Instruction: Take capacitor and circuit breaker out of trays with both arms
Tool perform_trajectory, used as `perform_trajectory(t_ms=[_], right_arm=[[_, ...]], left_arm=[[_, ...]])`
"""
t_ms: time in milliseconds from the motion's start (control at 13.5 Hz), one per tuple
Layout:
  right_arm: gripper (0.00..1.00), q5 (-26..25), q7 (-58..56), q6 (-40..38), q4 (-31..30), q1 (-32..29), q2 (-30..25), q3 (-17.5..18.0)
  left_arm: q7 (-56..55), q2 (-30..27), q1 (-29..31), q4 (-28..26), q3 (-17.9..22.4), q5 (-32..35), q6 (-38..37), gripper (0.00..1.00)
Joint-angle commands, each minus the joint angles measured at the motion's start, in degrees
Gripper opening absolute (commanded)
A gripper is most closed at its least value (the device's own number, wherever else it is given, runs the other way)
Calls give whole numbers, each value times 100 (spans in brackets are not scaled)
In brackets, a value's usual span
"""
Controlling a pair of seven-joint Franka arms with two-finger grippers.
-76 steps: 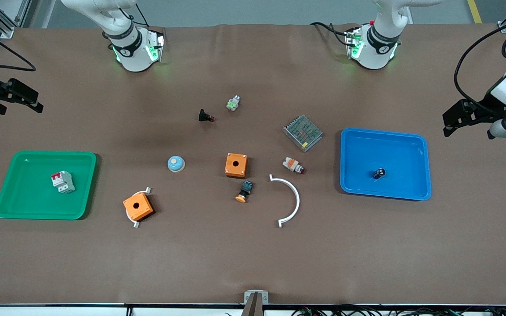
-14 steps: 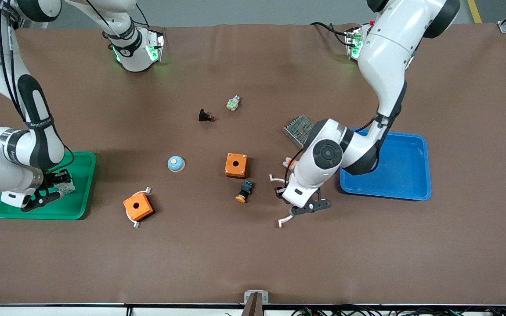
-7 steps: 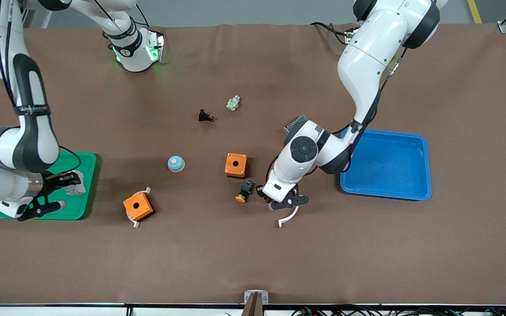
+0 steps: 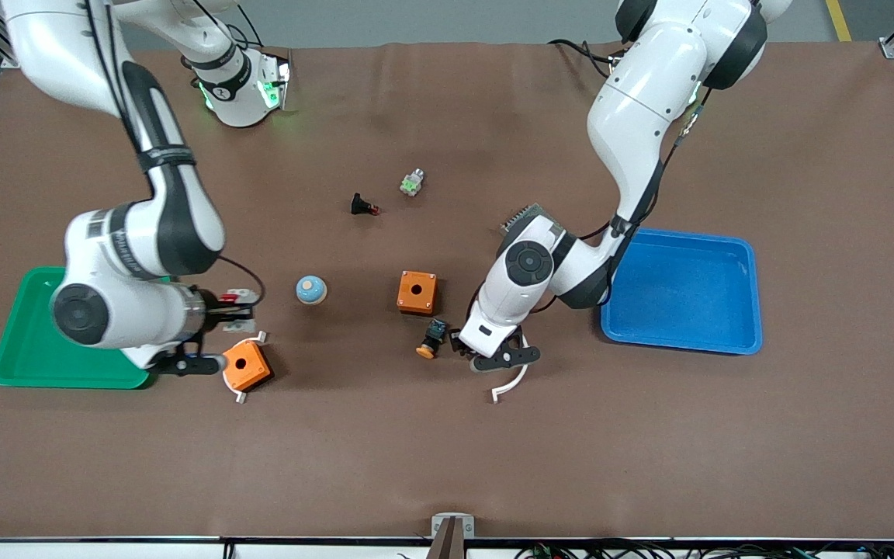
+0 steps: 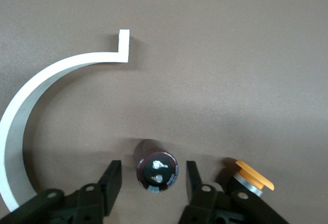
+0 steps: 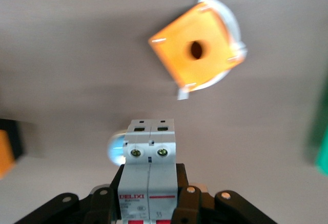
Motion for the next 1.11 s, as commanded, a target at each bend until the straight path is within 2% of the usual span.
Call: perform_trajectory(t_ms=[0, 148, 296, 444, 593, 741, 889, 963, 1037], right_arm=[[0, 337, 659, 370, -44, 391, 135, -66], [1, 338, 1247, 738, -53, 708, 381, -66], [1, 346, 1469, 976, -53, 875, 574, -66], [2, 346, 1548, 1231, -105, 1016, 767, -66], [2, 338, 1768, 1748, -342, 1174, 847, -66], [3, 320, 1909, 1865, -361, 1289, 952, -75], [13, 276, 1918, 1979, -361, 1333, 1032, -75], [25, 267, 1909, 1971, -361, 1333, 1050, -75], [52, 267, 1901, 1953, -361, 1333, 1041, -75]], left_arm=[[-4, -21, -51, 146, 151, -20, -3, 76], [-21, -267, -69, 137, 239, -20, -47, 100], [-21, -583, 19, 67, 283, -2, -257, 100], [-13, -925, 98, 67, 423, 7, -819, 100], [162, -1434, 360, -152, 477, 15, -1320, 100], [801, -2058, 702, -564, 477, 50, -1838, 100], [1662, -2647, 1098, -942, 459, 51, -2278, 100], [2040, -2893, 1283, -1109, 459, 51, -2454, 100], [2366, -3113, 1441, -1198, 459, 51, -2673, 100]])
